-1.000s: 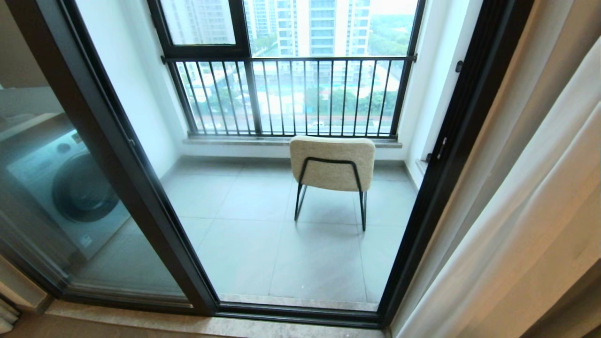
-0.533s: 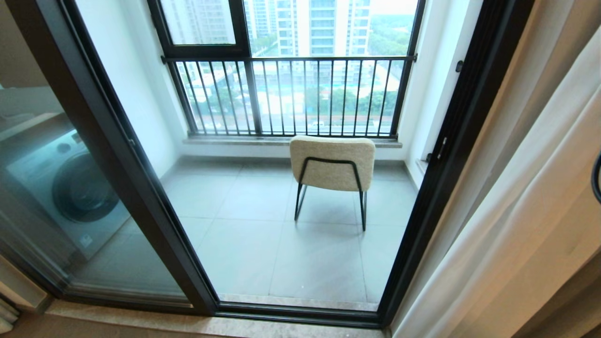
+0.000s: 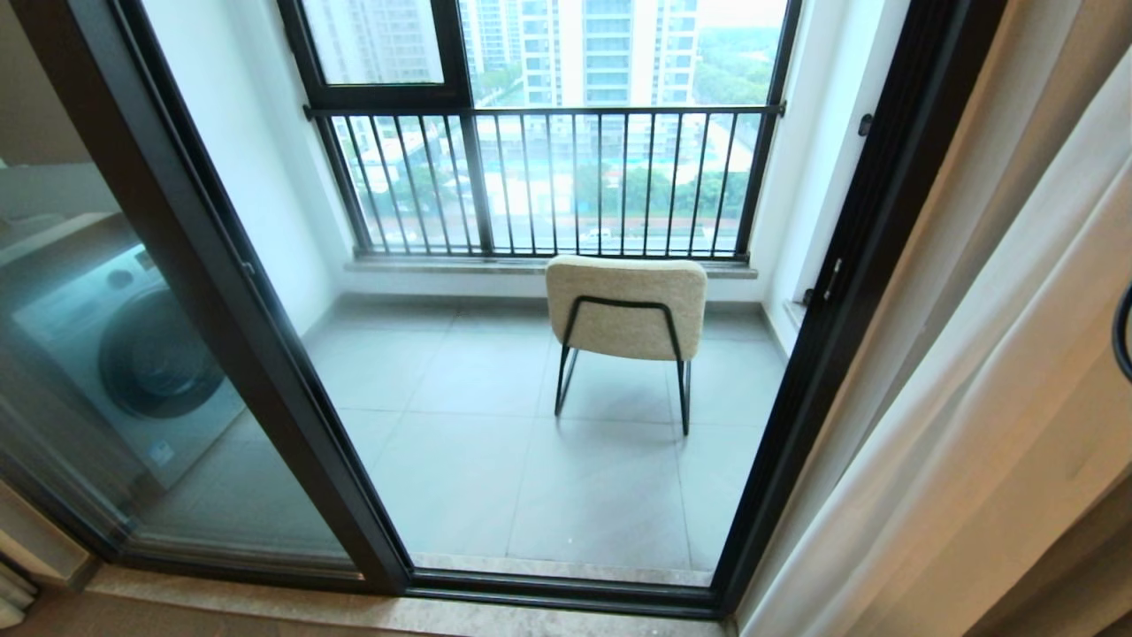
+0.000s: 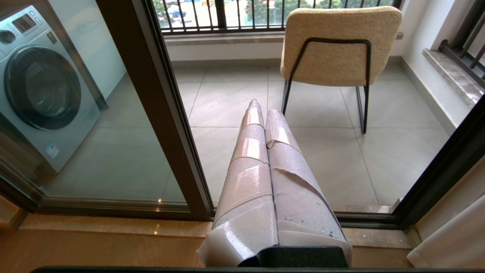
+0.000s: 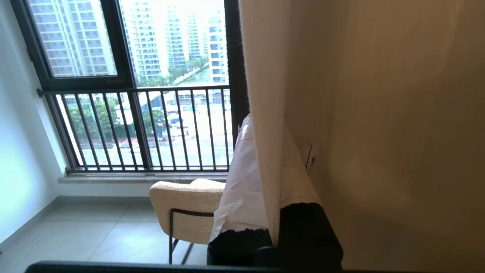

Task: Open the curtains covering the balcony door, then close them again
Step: Close the inner curtains on both sides

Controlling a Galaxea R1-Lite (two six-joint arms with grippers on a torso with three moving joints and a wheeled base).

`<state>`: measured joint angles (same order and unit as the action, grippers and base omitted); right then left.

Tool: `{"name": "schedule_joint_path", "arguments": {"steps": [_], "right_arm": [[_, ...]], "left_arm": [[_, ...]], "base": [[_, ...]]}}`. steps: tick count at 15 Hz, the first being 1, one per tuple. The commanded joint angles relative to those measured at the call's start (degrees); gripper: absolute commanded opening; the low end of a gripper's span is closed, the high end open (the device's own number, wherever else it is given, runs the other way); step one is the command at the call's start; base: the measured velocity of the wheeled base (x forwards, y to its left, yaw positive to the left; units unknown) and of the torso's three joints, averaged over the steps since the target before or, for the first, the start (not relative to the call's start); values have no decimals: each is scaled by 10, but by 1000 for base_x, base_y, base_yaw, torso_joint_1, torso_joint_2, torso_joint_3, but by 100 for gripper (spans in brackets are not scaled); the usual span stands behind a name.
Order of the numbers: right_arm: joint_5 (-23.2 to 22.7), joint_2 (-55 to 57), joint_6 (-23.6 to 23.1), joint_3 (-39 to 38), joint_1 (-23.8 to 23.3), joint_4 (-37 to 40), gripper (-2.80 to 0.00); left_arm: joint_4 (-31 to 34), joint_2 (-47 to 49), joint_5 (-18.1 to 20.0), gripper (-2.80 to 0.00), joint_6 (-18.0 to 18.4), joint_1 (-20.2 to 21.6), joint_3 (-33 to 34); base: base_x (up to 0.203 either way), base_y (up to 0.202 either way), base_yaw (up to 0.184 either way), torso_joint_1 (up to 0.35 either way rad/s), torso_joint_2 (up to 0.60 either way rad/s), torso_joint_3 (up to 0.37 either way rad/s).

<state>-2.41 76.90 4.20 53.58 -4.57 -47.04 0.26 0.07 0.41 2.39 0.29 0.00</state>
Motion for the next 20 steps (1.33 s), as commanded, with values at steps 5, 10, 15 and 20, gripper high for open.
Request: {"name": "schedule_joint_path", "arguments": {"steps": [5,10,15,20], "right_arm": [[-1,1,0,1,0,-5,-280],[-1,1,14,1,1,-7,-280],[-1,3,15,1,1,-7,-280],[-1,8,14,2,1,-8,-280]], "left_arm": [[0,0,0,-280,1,1,0],[0,0,0,-280,0,0,0],[0,0,0,-280,0,0,0],[0,0,0,-280,1,1,0]], "base": [[0,0,0,0,0,0],[0,0,0,0,0,0],[1,46,1,1,1,1],[0,189,-1,3,3,2]]}}
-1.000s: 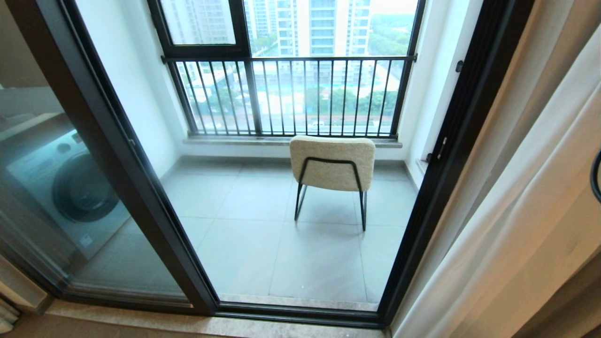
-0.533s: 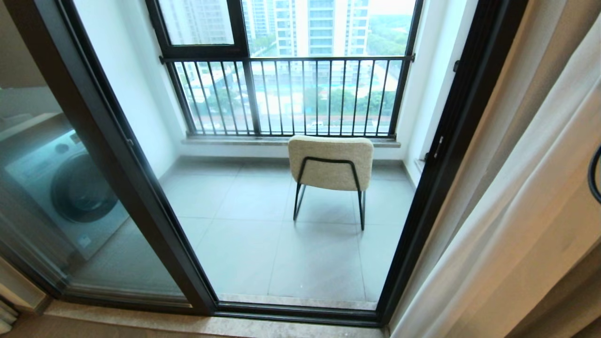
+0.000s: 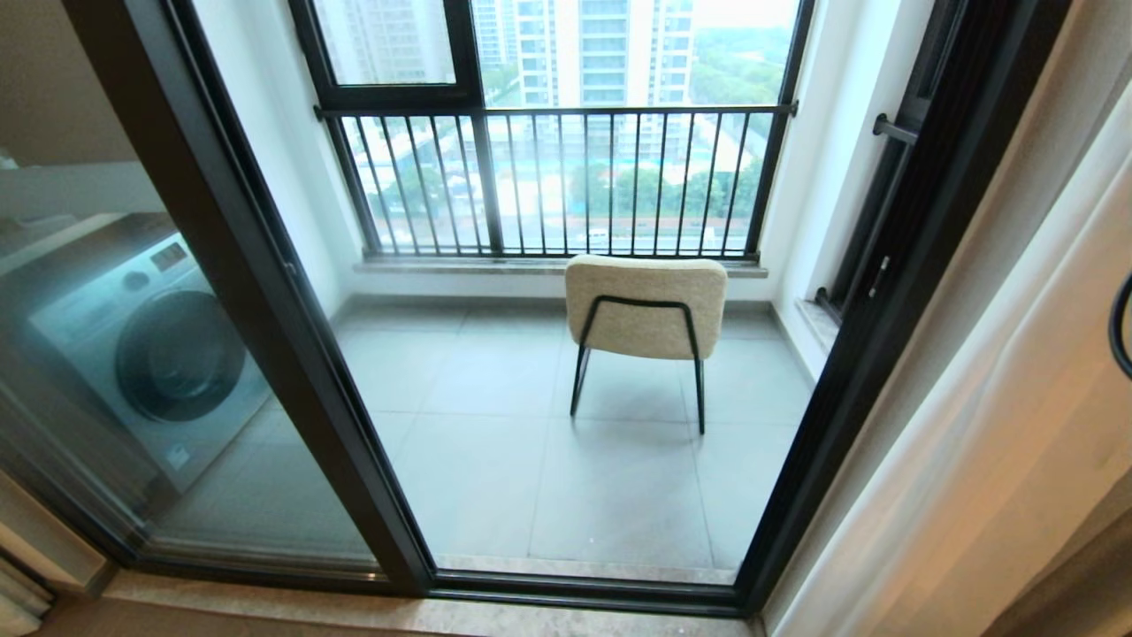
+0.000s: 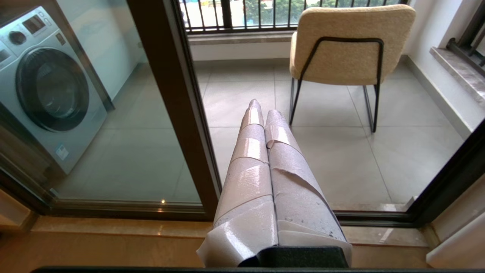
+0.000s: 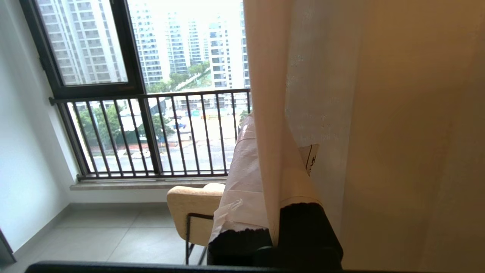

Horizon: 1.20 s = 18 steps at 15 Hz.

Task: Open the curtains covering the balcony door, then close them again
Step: Close the inner curtains on both sides

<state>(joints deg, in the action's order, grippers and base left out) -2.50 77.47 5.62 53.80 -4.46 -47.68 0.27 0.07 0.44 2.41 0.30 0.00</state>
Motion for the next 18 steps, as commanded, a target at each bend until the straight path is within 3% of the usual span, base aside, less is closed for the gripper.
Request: {"name": "schedule_joint_path", "arguments": {"steps": [1,18], "right_arm": [[0,2,0,0,0,-1,-280],[0,55,-2,34,2,-30,-280]], "left_arm": [[0,0,0,-280,0,0,0],[0,0,0,-280,1,0,0]], "base": [[0,188,1,1,1,4],[0,192,1,3,3,4]]}}
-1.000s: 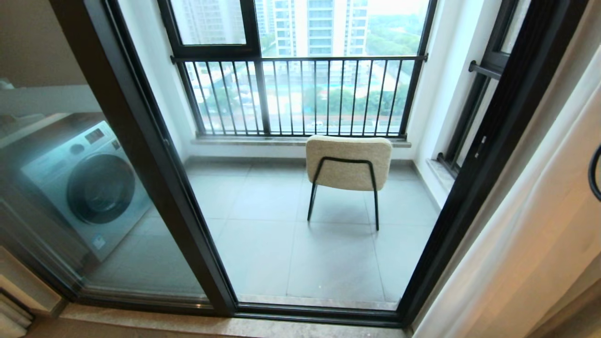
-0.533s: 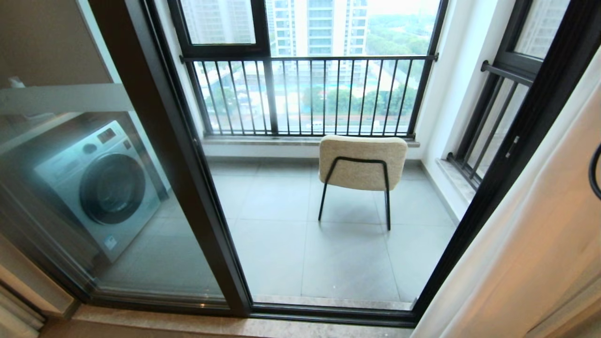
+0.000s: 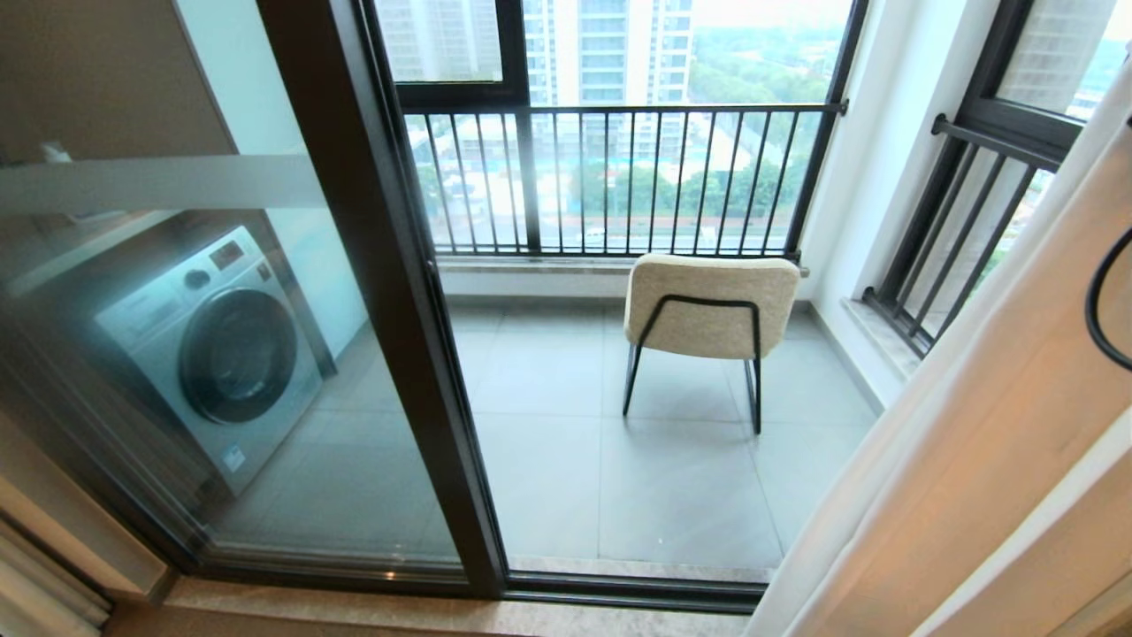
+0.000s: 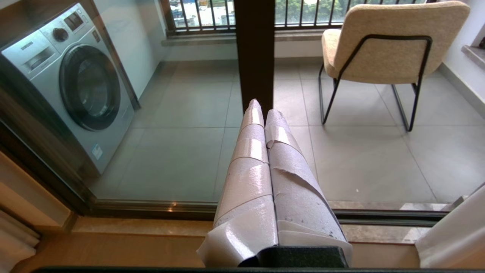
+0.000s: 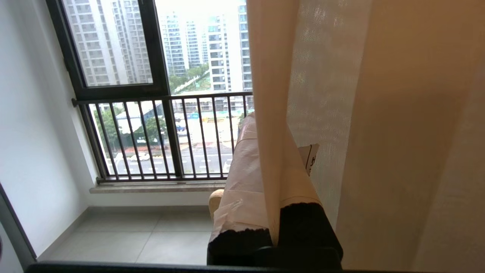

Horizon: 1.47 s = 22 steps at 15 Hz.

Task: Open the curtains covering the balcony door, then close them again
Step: Close the inner curtains on both sides

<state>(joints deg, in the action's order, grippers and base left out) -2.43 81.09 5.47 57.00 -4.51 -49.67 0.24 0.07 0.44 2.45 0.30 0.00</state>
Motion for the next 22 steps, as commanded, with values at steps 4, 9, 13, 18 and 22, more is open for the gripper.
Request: {"name": "schedule_joint_path", "arguments": {"steps": [4,9,13,18,22], "right_arm": [[0,45,-3,15,10,-15,-280],[1,69,-4,27,11,-16,-280],[1,79,-5,35,11,-16,-280],[1,100,-5,63,11,-16,-280],[1,107,-4,78,11,-16,-280]], "left_arm": [[0,0,0,-280,1,0,0],[0,0,0,-280,1,0,0],[0,0,0,-280,1,0,0],[1,0,0,-280,3,0,0],[0,0,0,-280,3,0,0]], "base": [[0,176,1,3,3,1],[0,187,0,1,1,5],[0,186,1,4,0,1],[0,185,1,3,4,3],[0,186,2,1,0,2]]}}
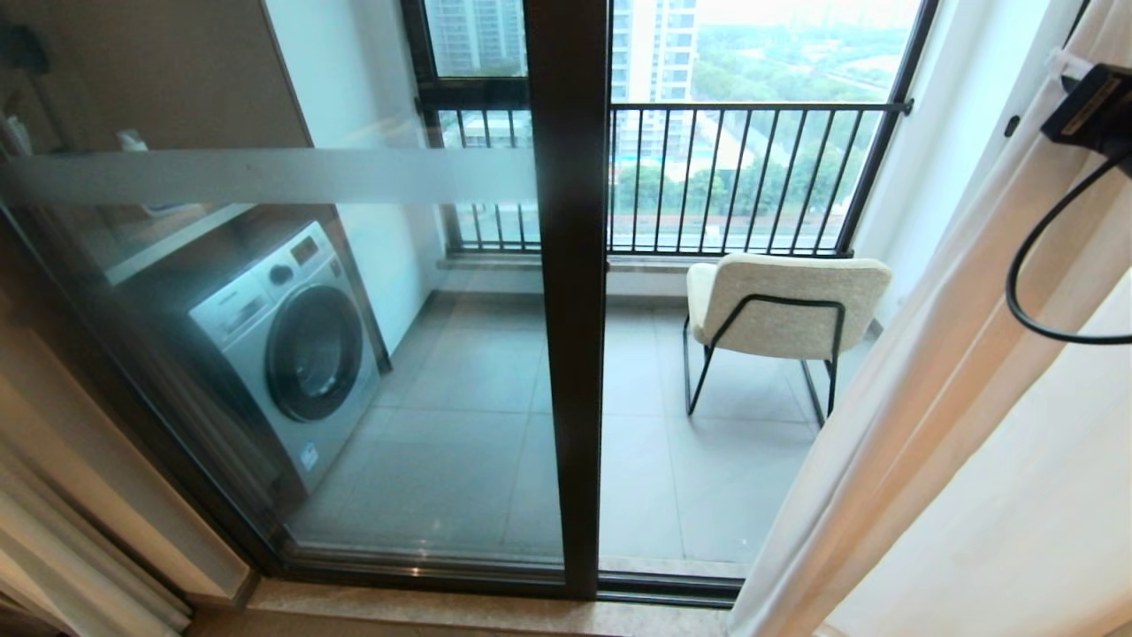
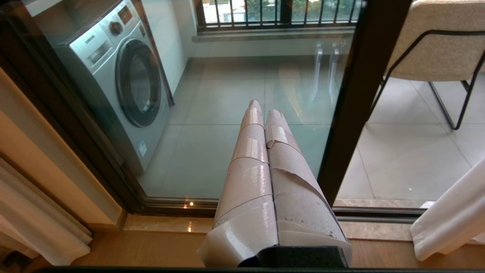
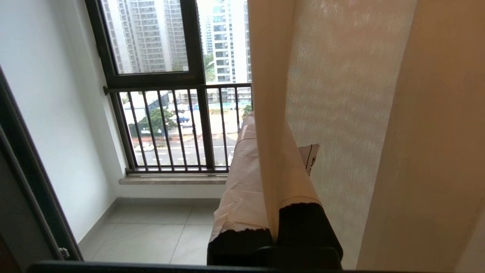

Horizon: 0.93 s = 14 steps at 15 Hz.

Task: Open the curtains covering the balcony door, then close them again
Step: Close the inner curtains on both sides

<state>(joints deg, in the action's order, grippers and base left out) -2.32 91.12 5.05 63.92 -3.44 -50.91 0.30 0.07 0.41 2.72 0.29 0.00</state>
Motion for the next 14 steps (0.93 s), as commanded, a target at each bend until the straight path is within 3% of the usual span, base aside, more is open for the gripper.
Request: {"name": "schedule_joint_path", "arguments": {"steps": [1,14], "right_arm": [[-1,9,0,17,0,-2,-280],[-1,15,0,32,1,-2,-280]], "left_arm": [[0,0,0,-280,0,0,0],[0,0,0,-280,2,0,0]], "base": [[0,185,3,5,2,2],[0,186,4,3,4,0]]}}
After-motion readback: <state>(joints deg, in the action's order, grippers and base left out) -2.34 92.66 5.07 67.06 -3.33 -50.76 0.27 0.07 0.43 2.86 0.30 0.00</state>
